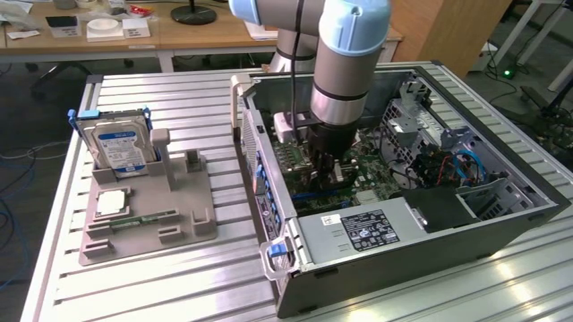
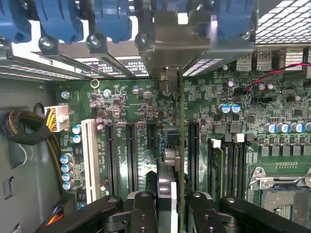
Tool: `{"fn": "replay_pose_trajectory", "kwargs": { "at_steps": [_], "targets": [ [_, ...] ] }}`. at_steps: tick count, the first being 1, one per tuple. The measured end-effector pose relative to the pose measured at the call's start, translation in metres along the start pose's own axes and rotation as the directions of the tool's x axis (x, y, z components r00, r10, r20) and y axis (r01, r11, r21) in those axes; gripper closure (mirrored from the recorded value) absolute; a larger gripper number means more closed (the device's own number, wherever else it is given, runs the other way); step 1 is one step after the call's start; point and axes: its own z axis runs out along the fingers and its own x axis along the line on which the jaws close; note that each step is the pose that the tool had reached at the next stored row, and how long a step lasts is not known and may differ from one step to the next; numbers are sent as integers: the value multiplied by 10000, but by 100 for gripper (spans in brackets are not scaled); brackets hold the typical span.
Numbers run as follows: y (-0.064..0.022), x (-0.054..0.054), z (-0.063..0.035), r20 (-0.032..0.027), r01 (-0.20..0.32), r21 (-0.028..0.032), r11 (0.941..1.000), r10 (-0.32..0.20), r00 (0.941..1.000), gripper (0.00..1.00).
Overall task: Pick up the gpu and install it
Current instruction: 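Insert the gpu into the slot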
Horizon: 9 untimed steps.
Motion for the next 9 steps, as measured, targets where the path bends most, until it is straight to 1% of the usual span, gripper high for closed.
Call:
{"fn": "replay_pose_trajectory", "kwargs": {
  "at_steps": [9],
  "targets": [
    [4,0,6,0,-1,0,10000,1,10000,72]
  ]
}}
